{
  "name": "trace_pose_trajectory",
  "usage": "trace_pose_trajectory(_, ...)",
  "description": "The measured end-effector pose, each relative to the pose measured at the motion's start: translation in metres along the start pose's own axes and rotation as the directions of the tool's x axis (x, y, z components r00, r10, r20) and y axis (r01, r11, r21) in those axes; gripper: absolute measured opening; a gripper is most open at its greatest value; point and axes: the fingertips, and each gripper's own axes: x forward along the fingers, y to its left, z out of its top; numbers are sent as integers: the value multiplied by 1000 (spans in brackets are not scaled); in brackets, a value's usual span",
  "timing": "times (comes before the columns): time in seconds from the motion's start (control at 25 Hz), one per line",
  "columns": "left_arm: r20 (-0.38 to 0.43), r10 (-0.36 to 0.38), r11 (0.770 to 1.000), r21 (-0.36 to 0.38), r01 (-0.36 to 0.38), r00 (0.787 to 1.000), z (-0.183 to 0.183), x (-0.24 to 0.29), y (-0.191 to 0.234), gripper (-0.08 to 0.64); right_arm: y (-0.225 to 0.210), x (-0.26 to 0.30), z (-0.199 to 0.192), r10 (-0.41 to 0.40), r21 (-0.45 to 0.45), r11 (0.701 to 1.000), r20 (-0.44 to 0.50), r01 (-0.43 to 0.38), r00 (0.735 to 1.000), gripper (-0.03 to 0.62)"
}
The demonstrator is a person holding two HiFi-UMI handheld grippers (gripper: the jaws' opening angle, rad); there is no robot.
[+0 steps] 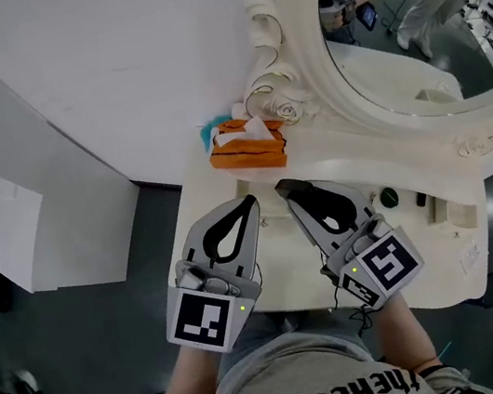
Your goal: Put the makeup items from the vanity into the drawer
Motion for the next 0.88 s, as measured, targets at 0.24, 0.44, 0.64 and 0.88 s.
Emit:
trace_pose_trajectory(0.24, -17, -3, 1000, -17, 3, 1000, -8, 6, 16, 34, -6, 19, -16, -8, 4, 1000, -48, 8, 999, 118)
trace_pose_trajectory(0.44, -25, -9, 999, -35, 8, 1000, -13, 9, 26, 34, -9, 34, -34, -7, -2, 1000, -98, 7, 995, 120)
trace_pose_trajectory(0.64, -35, -14, 998, -56, 12, 999, -21, 11, 36, 34, -13, 45, -55, -12, 5, 1000, -152, 13, 988, 120)
trace_pose_trajectory(0.88, -52, -22, 997, -77, 18, 998, -30, 13, 45, 34, -15, 54, -78, -16, 8, 1000, -217, 18, 976, 120)
